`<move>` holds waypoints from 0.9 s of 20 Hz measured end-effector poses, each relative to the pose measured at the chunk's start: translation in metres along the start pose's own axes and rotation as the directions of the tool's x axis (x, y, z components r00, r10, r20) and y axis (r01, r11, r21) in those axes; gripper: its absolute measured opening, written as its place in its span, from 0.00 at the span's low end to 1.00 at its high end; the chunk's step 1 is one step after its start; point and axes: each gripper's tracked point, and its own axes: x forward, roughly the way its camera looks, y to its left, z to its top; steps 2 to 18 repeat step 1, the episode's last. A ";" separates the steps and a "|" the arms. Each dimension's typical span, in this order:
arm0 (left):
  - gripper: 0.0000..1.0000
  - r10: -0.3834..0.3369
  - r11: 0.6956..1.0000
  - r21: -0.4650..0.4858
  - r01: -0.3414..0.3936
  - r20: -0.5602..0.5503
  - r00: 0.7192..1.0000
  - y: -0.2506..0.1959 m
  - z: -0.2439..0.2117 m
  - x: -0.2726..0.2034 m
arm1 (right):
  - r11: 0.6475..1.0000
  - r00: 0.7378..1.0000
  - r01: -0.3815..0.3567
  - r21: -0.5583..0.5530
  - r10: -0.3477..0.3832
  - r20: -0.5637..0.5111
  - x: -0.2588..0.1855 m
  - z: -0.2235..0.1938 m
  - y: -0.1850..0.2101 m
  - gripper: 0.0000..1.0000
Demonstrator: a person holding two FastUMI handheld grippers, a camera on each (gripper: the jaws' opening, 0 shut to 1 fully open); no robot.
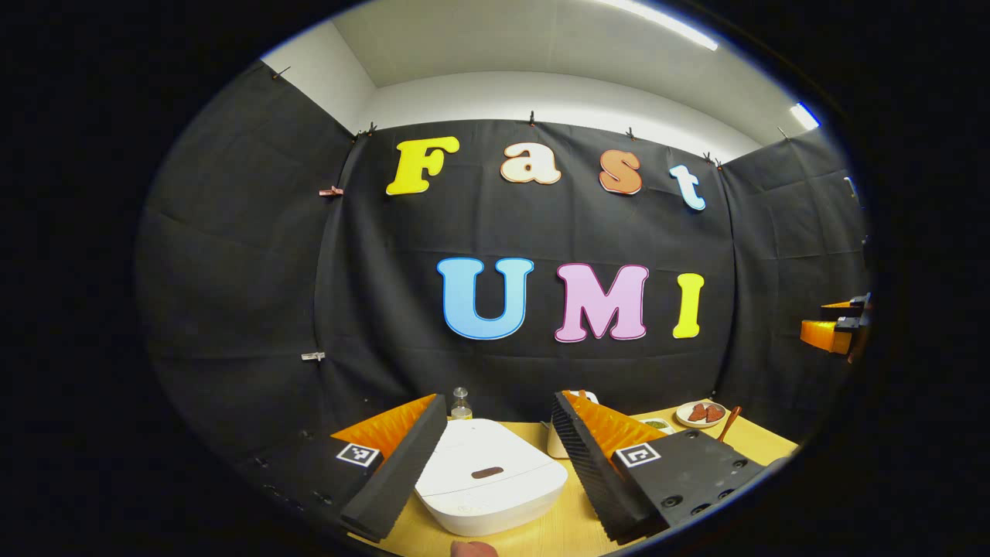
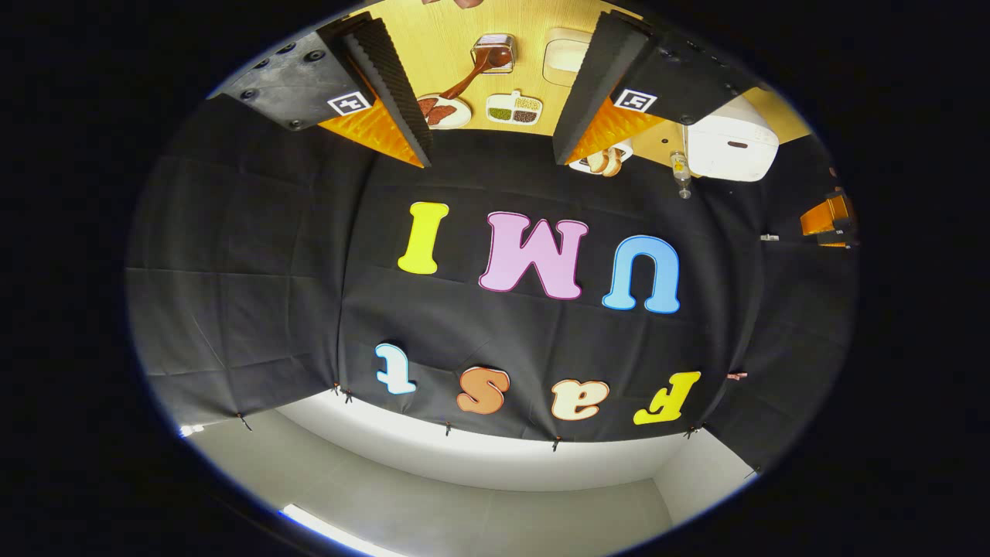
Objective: Close the left gripper, press the button to open the rice cooker; take a wooden spoon from the chopstick holder with the right hand, scoop a spoonful of rice and pour it into the rice cooker, then put the wooden spoon back into the chopstick holder.
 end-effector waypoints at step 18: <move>0.95 -0.002 1.000 -0.001 0.002 -0.001 1.000 -0.001 0.001 0.000 | 1.000 1.000 -0.001 -0.002 0.001 0.000 0.000 -0.001 0.000 0.98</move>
